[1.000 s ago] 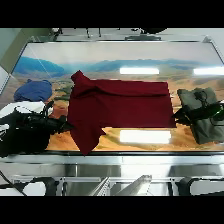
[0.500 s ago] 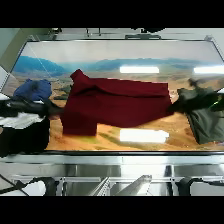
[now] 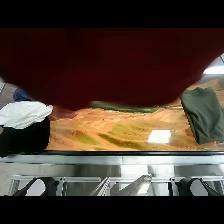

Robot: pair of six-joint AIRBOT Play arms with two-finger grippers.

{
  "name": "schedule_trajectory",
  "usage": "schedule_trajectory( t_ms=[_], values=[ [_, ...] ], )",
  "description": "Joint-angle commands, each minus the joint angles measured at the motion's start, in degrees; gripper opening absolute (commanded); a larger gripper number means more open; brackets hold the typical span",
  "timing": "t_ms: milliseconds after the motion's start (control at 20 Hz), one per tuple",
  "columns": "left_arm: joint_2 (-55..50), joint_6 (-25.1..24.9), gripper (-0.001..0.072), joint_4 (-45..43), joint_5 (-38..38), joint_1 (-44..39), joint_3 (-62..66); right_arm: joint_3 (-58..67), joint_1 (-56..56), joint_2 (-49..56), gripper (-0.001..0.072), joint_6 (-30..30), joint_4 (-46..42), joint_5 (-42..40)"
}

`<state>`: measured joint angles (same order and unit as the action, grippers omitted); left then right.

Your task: Fold the shirts.

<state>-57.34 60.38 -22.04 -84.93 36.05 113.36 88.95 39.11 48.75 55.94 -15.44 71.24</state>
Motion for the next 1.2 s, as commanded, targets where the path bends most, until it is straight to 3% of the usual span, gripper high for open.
schedule_trajectory(
  t_ms=[0,150,250,400,550,750,950,1150],
  values=[
    [4.7,0.0,0.0028,-5.2,5.8,7.7,11.6,3.5,6.6,-9.4,0.002,1.3,-1.6,-8.8],
    [5.0,-6.4,0.0028,-2.9,8.3,4.5,2.8,3.0,6.4,-7.3,0.0019,4.6,-4.4,-2.7],
    [0.8,-9.9,0.0028,-4.2,7.8,-3.3,-1.1,1.0,5.0,-3.2,0.0019,5.6,-3.9,2.4],
    [-9.7,-10.2,0.0028,-15.9,7.7,-16.5,-1.1,-7.2,-3.5,4.0,0.0019,5.6,-4.6,3.5],
    [-23.5,-9.4,0.0028,-27.6,7.0,-26.4,1.9,-17.6,-14.8,13.6,0.0019,5.4,-11.9,-4.7],
    [-43.0,-9.4,0.0028,-30.8,8.9,-30.4,6.8,-21.2,-21.9,31.2,0.0019,3.7,-14.9,-16.5],
    [-54.1,-11.5,0.0028,-31.3,19.5,-29.9,2.1,-19.2,-24.3,48.9,0.0019,-4.3,-4.9,-24.4],
    [-62.2,-12.7,0.0029,-32.1,20.5,-28.7,4.7,-11.1,-23.9,60.3,0.0019,-8.0,3.8,-24.3]
  ],
)
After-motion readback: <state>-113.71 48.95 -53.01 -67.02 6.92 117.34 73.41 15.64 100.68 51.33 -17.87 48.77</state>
